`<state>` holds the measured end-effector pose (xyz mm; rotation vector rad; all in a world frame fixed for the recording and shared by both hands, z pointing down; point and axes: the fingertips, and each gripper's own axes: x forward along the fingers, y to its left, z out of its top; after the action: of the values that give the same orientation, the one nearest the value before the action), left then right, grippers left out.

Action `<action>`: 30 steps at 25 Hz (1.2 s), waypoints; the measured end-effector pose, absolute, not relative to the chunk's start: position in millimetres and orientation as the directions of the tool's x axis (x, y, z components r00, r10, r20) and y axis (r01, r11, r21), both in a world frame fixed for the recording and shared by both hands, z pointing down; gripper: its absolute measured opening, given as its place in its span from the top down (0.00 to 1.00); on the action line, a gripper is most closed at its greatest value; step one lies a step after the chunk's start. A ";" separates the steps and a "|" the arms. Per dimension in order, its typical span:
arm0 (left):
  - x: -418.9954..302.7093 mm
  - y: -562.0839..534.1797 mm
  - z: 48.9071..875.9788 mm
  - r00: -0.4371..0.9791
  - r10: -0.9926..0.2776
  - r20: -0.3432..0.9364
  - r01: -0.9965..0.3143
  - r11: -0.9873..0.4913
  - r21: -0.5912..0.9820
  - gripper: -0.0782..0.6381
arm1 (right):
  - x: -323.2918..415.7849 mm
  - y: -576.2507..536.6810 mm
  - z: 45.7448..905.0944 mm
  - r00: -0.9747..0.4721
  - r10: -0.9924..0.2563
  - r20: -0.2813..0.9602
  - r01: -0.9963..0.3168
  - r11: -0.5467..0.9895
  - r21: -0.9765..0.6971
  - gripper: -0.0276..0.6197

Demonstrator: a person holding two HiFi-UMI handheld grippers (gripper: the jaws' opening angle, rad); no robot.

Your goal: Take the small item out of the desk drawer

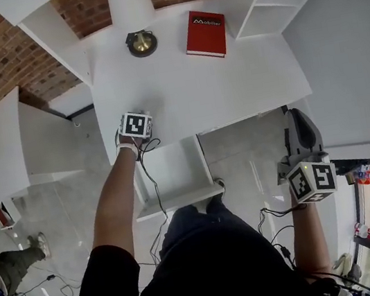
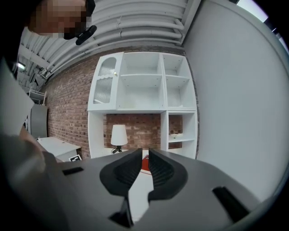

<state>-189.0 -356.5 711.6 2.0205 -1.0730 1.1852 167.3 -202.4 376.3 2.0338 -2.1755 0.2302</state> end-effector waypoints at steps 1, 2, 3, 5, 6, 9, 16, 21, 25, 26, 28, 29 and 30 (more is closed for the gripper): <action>-187.8 -356.8 716.2 0.284 -0.341 0.896 -0.844 -0.533 0.065 0.71 | 167.6 -201.5 377.5 -0.062 -0.973 0.221 -0.998 0.063 -0.005 0.89; -186.7 -357.0 720.3 0.280 -0.328 0.902 -0.842 -0.536 0.067 0.71 | 168.1 -200.9 378.9 -0.059 -0.973 0.224 -0.998 0.060 -0.003 0.89; -185.4 -357.6 723.4 0.279 -0.322 0.905 -0.842 -0.536 0.069 0.71 | 169.1 -200.7 380.6 -0.057 -0.972 0.227 -0.998 0.058 -0.001 0.90; -181.9 -360.2 726.0 0.287 -0.325 0.901 -0.843 -0.533 0.076 0.71 | 171.7 -201.2 385.1 -0.052 -0.971 0.234 -0.999 0.053 -0.004 0.90; -180.2 -361.8 725.3 0.295 -0.332 0.896 -0.843 -0.531 0.081 0.71 | 172.8 -201.9 387.5 -0.051 -0.970 0.237 -0.999 0.051 -0.007 0.90; -180.4 -370.5 710.0 0.324 -0.388 0.863 -0.855 -0.510 0.092 0.61 | 171.1 -205.5 392.2 -0.062 -0.969 0.240 -0.998 0.061 -0.011 0.90; -205.3 -382.8 625.7 0.368 -0.562 0.741 -0.884 -0.458 0.091 0.60 | 156.5 -224.5 385.3 -0.118 -0.971 0.206 -0.993 0.116 -0.019 0.90; -231.9 -369.6 561.7 0.366 -0.682 0.633 -0.919 -0.371 0.131 0.60 | 153.7 -235.6 377.2 -0.145 -0.972 0.186 -0.989 0.146 -0.008 0.90; -243.6 -360.5 490.9 0.338 -0.799 0.497 -0.940 -0.315 0.133 0.60 | 146.1 -247.4 358.7 -0.183 -0.972 0.146 -0.983 0.185 0.000 0.89; -242.8 -357.8 470.3 0.337 -0.824 0.455 -0.941 -0.311 0.134 0.60 | 143.5 -250.5 351.4 -0.192 -0.973 0.131 -0.981 0.194 0.002 0.88; -236.5 -349.8 429.0 0.346 -0.861 0.373 -0.938 -0.323 0.125 0.60 | 138.1 -255.3 335.7 -0.206 -0.974 0.097 -0.978 0.208 0.007 0.88; -231.7 -344.7 410.1 0.355 -0.873 0.334 -0.935 -0.337 0.115 0.60 | 135.6 -256.8 328.0 -0.211 -0.974 0.081 -0.977 0.212 0.012 0.88; -226.7 -339.2 393.2 0.367 -0.881 0.299 -0.930 -0.352 0.107 0.60 | 133.6 -258.0 320.7 -0.214 -0.975 0.066 -0.976 0.215 0.018 0.88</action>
<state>-226.7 -339.2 393.2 2.3727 -1.6106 0.2762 133.6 -258.0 320.7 1.9293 -2.3999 0.0422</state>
